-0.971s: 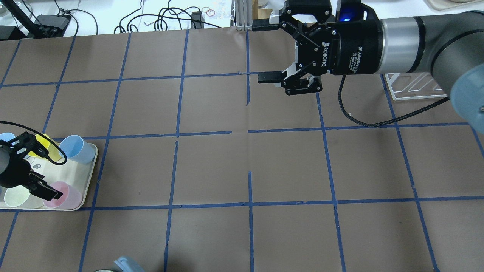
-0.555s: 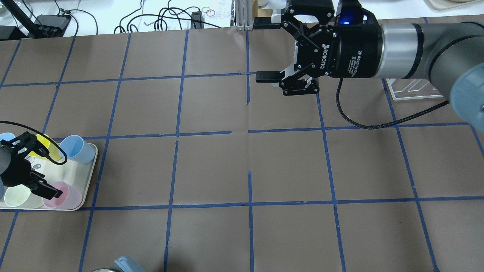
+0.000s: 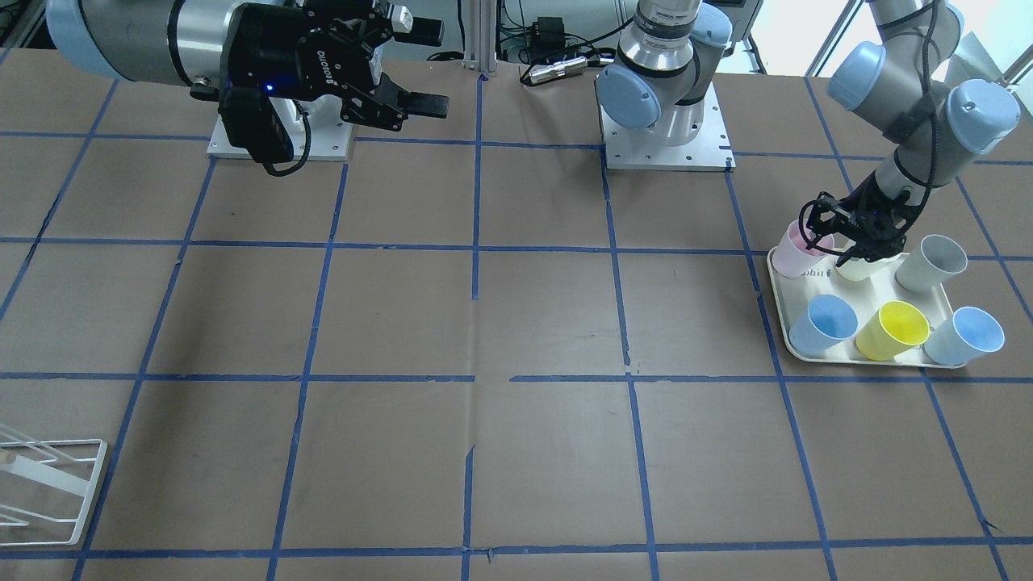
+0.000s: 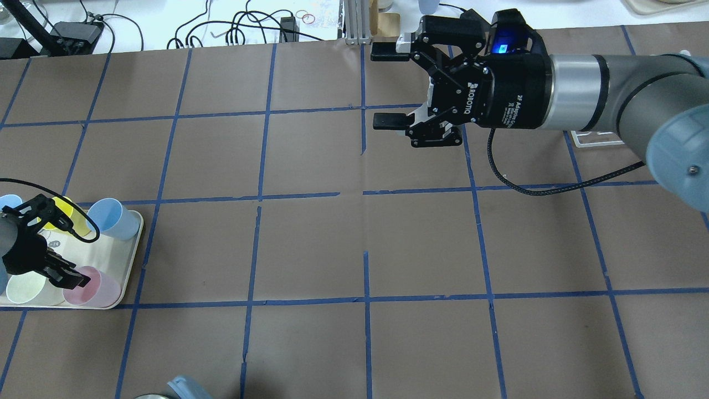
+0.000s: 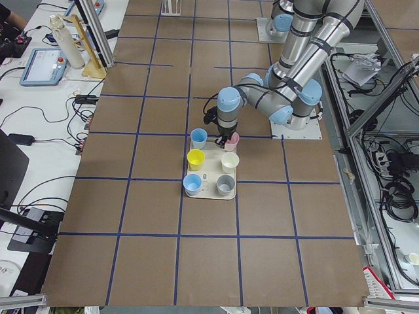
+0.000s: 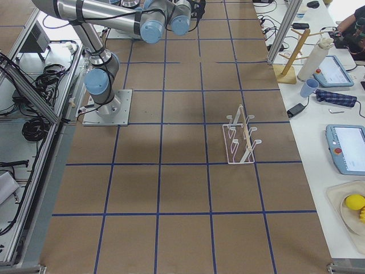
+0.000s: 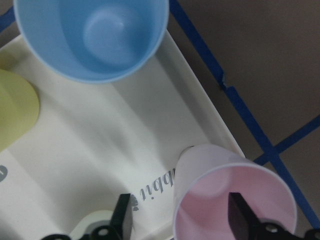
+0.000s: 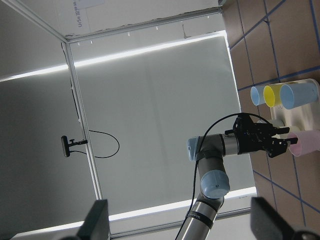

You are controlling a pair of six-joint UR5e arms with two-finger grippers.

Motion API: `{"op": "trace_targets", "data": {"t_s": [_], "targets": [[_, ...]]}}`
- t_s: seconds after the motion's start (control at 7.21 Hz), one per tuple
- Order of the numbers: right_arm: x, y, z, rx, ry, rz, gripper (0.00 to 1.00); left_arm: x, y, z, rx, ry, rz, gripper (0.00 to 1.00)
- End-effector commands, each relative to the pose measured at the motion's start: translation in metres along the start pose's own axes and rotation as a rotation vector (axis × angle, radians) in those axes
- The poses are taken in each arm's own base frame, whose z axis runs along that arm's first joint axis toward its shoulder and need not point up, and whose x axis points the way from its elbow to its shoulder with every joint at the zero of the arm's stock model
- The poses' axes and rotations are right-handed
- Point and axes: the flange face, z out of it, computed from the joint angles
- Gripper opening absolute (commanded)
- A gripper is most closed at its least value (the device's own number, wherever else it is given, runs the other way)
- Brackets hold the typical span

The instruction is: Transfer IKEA cup to right arm and place on rack

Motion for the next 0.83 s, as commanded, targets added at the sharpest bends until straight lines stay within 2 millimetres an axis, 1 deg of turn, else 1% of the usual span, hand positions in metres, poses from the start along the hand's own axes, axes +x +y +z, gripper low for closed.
{"op": "trace_targets", "data": {"t_s": [0.0,0.14,0.28,0.42,0.69], "targets": [[0.002,-0.003,0.000,0.034,-0.083,-0.054,1.00,0.000,0.000,0.000,-0.001,0.000,-0.008,0.17],[0.005,-0.003,0.000,0.032,-0.076,-0.058,1.00,0.001,0.000,0.000,-0.003,0.003,-0.011,0.00],[0.008,-0.001,0.001,0.022,-0.059,-0.059,1.00,0.001,0.000,0.000,-0.003,0.006,-0.016,0.00],[0.012,0.001,0.002,-0.002,-0.004,-0.073,1.00,-0.001,0.000,-0.004,-0.003,-0.005,-0.016,0.00],[0.015,0.003,0.002,-0.016,0.029,-0.078,1.00,-0.007,-0.001,-0.031,0.006,-0.051,-0.024,0.00]]}}
